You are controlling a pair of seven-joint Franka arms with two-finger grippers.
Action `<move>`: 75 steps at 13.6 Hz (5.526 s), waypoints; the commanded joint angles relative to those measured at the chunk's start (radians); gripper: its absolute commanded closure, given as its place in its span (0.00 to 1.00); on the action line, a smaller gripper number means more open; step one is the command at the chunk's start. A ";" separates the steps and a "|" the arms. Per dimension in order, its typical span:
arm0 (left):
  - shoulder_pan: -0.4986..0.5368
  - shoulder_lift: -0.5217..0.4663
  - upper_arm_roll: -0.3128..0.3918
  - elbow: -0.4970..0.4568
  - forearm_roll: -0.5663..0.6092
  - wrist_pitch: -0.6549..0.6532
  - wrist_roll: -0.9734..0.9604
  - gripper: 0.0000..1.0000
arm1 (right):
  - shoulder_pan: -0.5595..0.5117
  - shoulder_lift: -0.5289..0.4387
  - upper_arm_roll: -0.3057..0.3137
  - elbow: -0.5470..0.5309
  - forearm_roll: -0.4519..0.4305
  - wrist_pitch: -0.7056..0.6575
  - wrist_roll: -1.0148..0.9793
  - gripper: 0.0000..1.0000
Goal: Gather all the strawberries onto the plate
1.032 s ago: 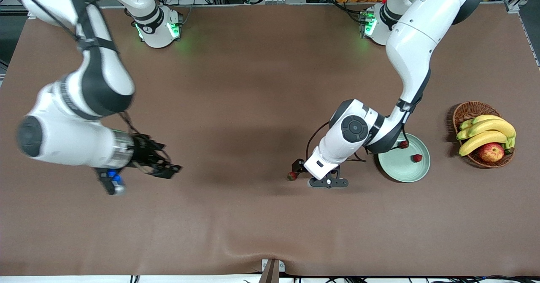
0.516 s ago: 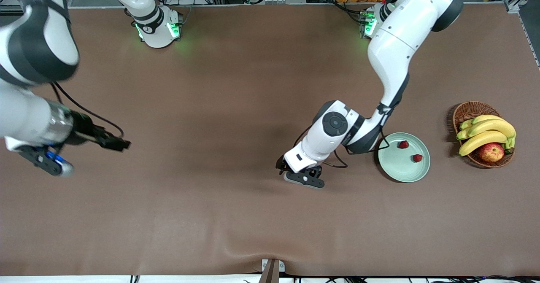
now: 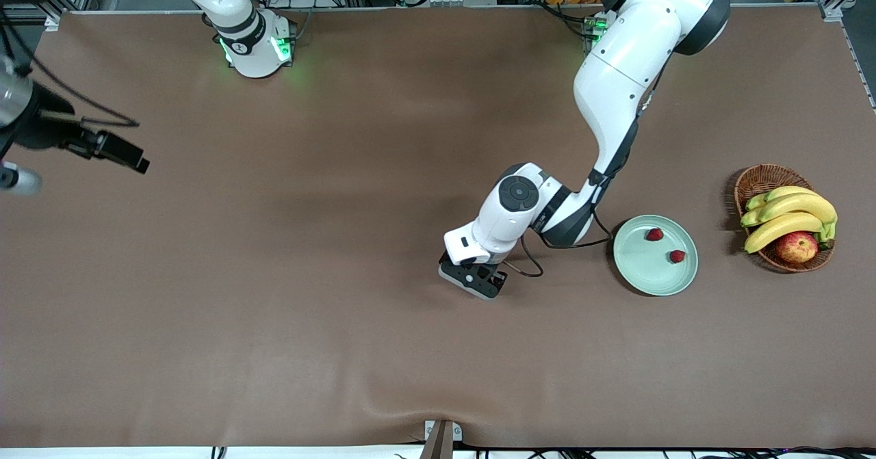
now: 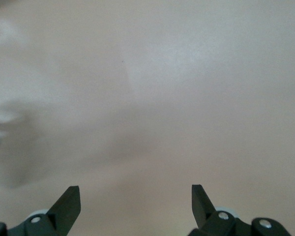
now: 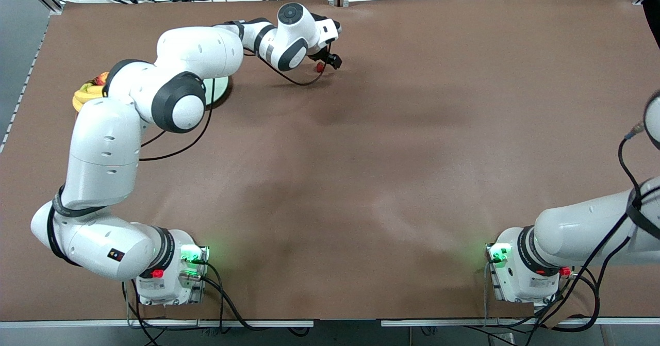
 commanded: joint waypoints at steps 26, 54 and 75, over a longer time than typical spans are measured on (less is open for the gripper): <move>0.285 -0.380 -0.010 -0.266 0.058 -0.539 0.023 1.00 | 0.085 0.024 -0.172 0.067 -0.019 0.013 -0.280 0.00; 0.504 -0.428 -0.013 -0.296 0.174 -0.653 0.138 0.00 | 0.079 -0.021 -0.205 0.050 -0.016 -0.004 -0.337 0.00; 0.501 -0.717 -0.062 -0.207 -0.070 -0.911 0.082 0.00 | 0.071 -0.016 -0.210 0.056 -0.014 -0.012 -0.340 0.00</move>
